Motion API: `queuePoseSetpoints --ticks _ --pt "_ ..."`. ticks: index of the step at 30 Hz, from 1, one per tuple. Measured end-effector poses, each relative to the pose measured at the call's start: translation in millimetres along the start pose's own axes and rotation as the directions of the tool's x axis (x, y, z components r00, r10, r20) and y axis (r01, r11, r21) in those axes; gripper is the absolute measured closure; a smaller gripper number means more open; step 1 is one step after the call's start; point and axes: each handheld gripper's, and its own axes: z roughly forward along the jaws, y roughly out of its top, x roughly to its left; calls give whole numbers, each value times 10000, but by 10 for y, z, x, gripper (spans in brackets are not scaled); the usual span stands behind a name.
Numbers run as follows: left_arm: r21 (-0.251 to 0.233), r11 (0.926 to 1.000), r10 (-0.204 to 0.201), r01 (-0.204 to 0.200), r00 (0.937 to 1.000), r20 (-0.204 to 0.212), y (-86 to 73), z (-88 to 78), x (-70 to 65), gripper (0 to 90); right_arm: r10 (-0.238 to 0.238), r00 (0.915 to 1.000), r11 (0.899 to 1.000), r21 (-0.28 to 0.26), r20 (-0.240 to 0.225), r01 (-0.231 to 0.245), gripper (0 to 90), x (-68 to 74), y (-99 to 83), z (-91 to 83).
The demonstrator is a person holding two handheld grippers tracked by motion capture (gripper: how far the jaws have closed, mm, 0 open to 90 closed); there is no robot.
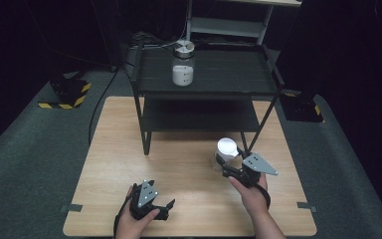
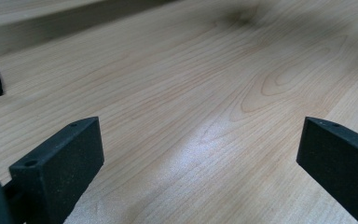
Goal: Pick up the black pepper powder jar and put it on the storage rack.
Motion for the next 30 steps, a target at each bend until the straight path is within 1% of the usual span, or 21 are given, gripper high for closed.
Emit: queuePoseSetpoints --ticks 8,13,19,23,30 --pt "47 9999 125 -125 9999 24 13 11 -13 7 -114 9996 9997 -198 275 120 303 28 122 -196" --pt "38 9999 96 -96 10000 26 12 13 -18 7 -201 9990 9994 -282 409 213 303 81 198 -327" --pt "43 10000 -30 30 10000 38 13 18 -14 7 -142 9984 9988 -450 553 167 304 131 302 -475" --pt "82 10000 16 -16 10000 21 23 25 -22 7 -65 9974 9984 -556 716 105 303 168 402 -539" --pt "80 10000 7 -8 10000 34 23 26 -19 7 -139 9964 9976 -660 840 195 303 201 573 -589"
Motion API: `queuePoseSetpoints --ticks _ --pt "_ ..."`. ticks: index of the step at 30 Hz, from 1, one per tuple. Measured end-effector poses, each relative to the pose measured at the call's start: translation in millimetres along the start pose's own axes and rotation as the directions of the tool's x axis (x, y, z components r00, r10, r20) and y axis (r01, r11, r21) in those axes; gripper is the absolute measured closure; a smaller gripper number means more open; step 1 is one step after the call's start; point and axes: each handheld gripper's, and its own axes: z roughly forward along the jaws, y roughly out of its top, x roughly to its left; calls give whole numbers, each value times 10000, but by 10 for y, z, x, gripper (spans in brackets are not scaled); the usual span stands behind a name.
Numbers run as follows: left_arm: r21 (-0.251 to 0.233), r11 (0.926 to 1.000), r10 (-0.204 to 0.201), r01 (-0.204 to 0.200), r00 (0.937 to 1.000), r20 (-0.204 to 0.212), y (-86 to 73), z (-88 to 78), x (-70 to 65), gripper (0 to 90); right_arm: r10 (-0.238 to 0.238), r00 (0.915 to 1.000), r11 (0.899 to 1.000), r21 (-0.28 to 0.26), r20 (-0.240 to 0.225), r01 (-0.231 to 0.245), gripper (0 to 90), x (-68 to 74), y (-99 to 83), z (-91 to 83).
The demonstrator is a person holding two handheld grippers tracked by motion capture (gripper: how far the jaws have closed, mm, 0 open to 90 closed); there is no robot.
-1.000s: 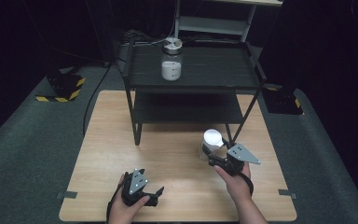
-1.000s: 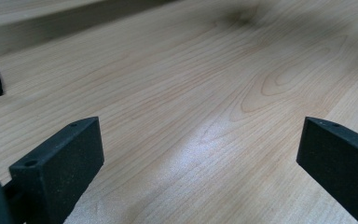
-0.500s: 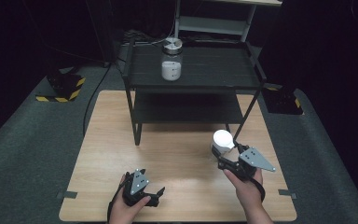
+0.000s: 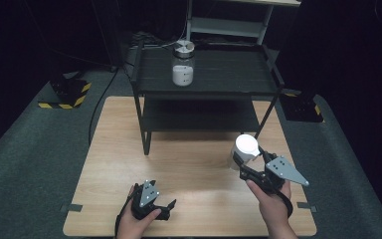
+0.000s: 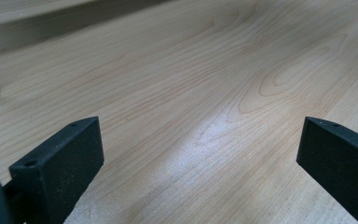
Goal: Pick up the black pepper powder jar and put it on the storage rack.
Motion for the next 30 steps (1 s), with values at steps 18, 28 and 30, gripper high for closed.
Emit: queuePoseSetpoints --ticks 18,28,30 --pt "-35 10000 63 -63 10000 28 -8 -7 -1 7 -84 9996 9990 -429 254 95 304 -4 370 1" --pt "-37 10000 52 -51 10000 71 -10 -12 10 7 -41 9993 9987 -516 365 60 304 -14 623 83" --pt "-42 10000 53 -52 10000 84 -11 -13 12 7 -18 9993 9984 -564 365 39 304 -21 670 99"
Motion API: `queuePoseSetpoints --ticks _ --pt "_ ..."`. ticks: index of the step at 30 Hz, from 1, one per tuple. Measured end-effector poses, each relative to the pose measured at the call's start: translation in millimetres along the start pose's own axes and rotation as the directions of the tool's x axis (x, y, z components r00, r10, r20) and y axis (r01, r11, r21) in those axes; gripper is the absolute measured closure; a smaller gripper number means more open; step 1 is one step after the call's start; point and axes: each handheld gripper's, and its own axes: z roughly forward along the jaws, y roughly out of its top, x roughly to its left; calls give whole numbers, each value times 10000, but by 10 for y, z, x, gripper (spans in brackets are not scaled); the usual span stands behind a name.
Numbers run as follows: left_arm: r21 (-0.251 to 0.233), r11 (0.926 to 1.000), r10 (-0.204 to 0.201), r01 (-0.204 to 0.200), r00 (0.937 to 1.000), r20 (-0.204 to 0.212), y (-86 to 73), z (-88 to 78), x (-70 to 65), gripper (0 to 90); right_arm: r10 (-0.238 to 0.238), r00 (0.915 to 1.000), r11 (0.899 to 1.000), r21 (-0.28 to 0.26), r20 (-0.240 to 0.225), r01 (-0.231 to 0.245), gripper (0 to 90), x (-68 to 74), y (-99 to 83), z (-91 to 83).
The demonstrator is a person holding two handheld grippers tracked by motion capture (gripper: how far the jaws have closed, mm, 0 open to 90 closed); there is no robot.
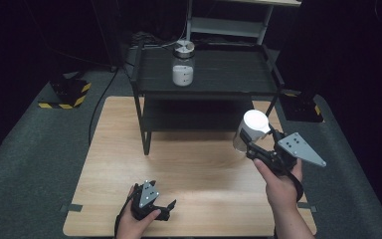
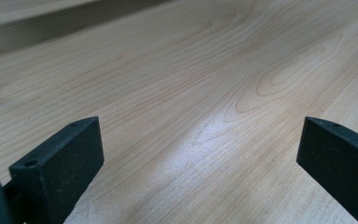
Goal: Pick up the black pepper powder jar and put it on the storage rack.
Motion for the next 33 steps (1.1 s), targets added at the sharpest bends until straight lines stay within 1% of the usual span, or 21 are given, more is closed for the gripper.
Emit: queuePoseSetpoints --ticks 5,14,23,29,33 --pt "-18 10000 -85 85 10000 30 -5 -1 8 7 -11 10000 9999 -157 42 11 304 -3 122 41" --pt "-22 10000 -86 86 9999 59 -6 -4 18 7 -76 9999 9991 -417 151 83 304 0 350 144" --pt "-39 10000 -78 78 9999 75 -10 -5 15 7 -4 9994 9979 -653 338 26 304 -13 577 267" --pt "16 10000 52 -52 10000 80 0 -3 11 7 -95 9989 9975 -699 451 126 304 -14 738 356" --pt "-20 10000 12 -11 10000 92 -7 -8 16 7 4 9987 9980 -626 518 29 304 -23 829 431"
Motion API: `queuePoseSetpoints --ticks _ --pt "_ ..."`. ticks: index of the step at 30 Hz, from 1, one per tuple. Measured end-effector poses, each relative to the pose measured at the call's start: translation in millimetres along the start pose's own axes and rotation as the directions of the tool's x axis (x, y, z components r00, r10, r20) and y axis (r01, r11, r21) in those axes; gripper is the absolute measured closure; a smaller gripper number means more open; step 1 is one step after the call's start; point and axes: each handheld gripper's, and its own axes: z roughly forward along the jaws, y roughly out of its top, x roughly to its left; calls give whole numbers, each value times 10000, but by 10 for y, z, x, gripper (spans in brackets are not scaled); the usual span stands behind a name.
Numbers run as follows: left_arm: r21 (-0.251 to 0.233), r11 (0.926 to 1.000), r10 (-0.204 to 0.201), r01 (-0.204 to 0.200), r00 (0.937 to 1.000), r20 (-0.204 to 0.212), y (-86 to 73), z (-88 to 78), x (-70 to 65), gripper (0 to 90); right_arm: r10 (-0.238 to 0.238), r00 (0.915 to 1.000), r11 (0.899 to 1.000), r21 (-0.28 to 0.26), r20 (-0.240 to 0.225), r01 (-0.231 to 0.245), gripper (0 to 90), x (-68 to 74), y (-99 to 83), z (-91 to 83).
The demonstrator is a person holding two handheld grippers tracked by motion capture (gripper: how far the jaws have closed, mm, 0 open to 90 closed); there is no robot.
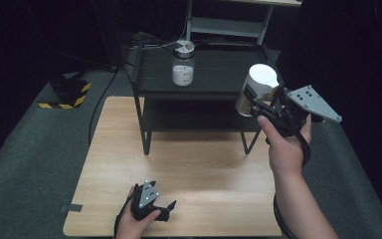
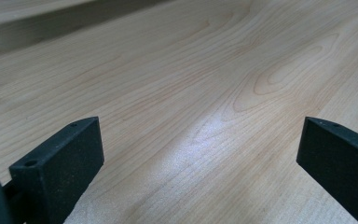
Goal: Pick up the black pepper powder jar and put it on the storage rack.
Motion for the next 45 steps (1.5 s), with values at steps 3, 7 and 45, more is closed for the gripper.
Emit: queuePoseSetpoints --ticks 3,7,45 --pt "-34 10000 -58 58 10000 27 -9 -4 4 7 33 9999 10000 -9 111 -33 304 5 40 59" --pt "-57 9999 -113 113 9999 65 -16 -9 16 7 14 9997 10000 -29 262 -13 304 22 93 157" --pt "-152 9994 -295 299 9992 260 -43 -37 88 7 96 9932 9975 688 1164 -177 304 4 241 1088"
